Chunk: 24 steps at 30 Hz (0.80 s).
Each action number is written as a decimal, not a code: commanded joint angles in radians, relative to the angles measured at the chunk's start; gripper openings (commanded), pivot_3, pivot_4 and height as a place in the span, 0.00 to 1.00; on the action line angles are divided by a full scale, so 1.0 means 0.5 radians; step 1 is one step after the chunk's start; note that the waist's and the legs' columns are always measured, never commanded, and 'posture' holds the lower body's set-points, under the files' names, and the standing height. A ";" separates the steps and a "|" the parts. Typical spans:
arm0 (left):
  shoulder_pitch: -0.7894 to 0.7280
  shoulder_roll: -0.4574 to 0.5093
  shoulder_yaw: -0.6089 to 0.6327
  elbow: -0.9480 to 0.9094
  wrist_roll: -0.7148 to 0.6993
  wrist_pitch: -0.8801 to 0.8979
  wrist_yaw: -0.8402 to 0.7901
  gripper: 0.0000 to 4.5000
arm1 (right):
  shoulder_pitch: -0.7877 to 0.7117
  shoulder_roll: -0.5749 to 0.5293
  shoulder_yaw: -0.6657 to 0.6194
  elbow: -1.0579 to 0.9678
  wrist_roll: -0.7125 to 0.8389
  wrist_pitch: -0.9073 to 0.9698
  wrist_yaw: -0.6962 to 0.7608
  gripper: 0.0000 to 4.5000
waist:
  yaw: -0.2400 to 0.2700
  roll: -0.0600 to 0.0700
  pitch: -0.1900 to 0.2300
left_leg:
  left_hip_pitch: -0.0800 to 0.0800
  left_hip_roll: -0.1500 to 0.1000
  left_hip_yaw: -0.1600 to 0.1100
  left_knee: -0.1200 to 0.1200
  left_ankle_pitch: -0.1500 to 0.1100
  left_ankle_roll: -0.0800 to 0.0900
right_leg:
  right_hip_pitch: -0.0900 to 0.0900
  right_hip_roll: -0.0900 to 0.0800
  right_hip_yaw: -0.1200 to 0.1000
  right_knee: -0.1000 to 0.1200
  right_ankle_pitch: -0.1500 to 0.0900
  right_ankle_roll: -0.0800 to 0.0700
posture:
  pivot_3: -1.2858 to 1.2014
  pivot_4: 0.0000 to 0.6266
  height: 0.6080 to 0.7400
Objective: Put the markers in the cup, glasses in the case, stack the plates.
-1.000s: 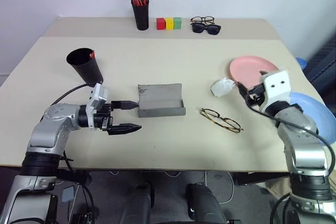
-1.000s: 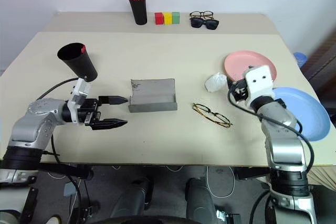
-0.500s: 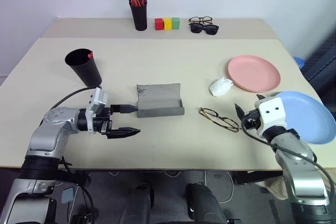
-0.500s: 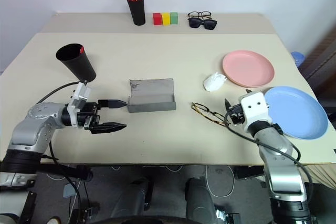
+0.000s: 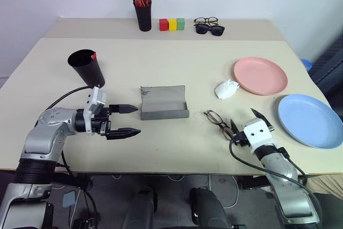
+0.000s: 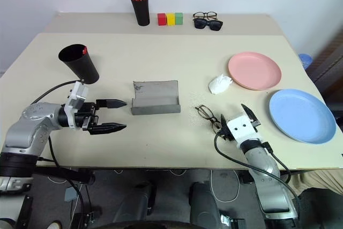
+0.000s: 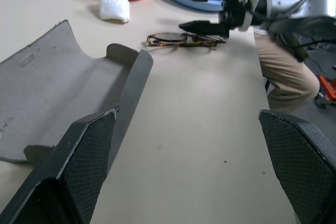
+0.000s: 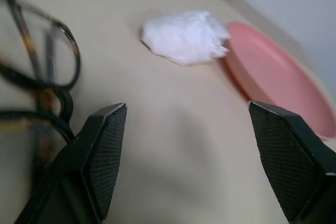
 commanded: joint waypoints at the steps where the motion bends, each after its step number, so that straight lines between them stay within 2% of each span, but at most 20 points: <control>1: -0.005 0.042 0.053 -0.065 -0.036 0.022 0.014 1.00 | 0.100 0.033 0.025 0.073 -0.227 -0.108 -0.222 0.83 | 0.001 0.000 -0.001 | 0.000 0.000 0.000 -0.001 0.000 0.000 | 0.000 0.000 0.000 0.000 0.000 0.000 | 0.52 0.24 1.00; 3: -0.010 0.051 0.052 -0.061 -0.036 0.025 0.013 1.00 | 0.132 0.034 0.018 0.096 -0.335 -0.160 -0.341 0.83 | 0.002 0.001 -0.001 | 0.000 0.000 0.000 -0.001 0.000 0.000 | 0.000 0.000 0.000 0.000 0.000 0.000 | 0.52 0.24 1.00; 7: -0.106 0.061 0.018 0.048 -0.005 0.014 -0.031 1.00 | 0.190 -0.050 0.030 0.102 -0.771 -0.305 -0.703 0.83 | 0.009 0.000 -0.001 | 0.000 -0.001 0.000 0.000 0.000 0.000 | 0.001 -0.001 0.000 -0.002 0.000 0.000 | 0.52 0.24 1.00; 10: -0.157 0.049 -0.010 0.100 0.016 -0.008 -0.060 1.00 | 0.194 -0.030 0.006 0.095 -0.780 -0.348 -0.766 0.83 | 0.004 0.000 -0.002 | -0.002 -0.002 0.000 0.000 0.000 0.000 | 0.000 -0.001 0.000 -0.002 0.000 0.000 | 0.52 0.24 1.00; 13: -0.235 0.028 -0.037 0.184 0.043 -0.036 -0.090 1.00 | 0.088 0.112 -0.126 -0.056 -0.408 -0.318 -0.667 0.83 | -0.010 0.001 -0.001 | -0.001 -0.001 0.000 0.000 0.000 0.000 | 0.000 0.000 0.000 -0.001 0.000 0.000 | 0.52 0.24 1.00; 15: -0.266 0.012 -0.051 0.239 0.061 -0.067 -0.109 1.00 | 0.006 0.204 -0.151 -0.119 -0.046 -0.320 -0.483 0.83 | -0.017 0.001 -0.001 | 0.001 0.000 0.000 0.000 0.000 0.001 | 0.000 0.000 0.001 0.002 0.000 0.001 | 0.52 0.24 1.00; 20: -0.269 -0.027 -0.071 0.303 0.084 -0.125 -0.137 1.00 | -0.058 0.273 -0.173 -0.246 0.494 -0.146 -0.103 0.83 | -0.003 0.001 -0.001 | 0.003 0.001 0.000 -0.001 0.001 0.001 | 0.002 0.001 0.000 0.002 -0.001 0.002 | 0.52 0.24 1.00; 24: -0.231 -0.044 -0.060 0.317 0.087 -0.158 -0.150 1.00 | -0.022 0.235 -0.199 -0.292 0.657 -0.011 0.063 0.83 | 0.000 0.002 -0.001 | 0.002 0.000 -0.001 0.000 0.001 0.001 | 0.002 0.001 0.000 0.001 -0.001 0.002 | 0.52 0.24 1.00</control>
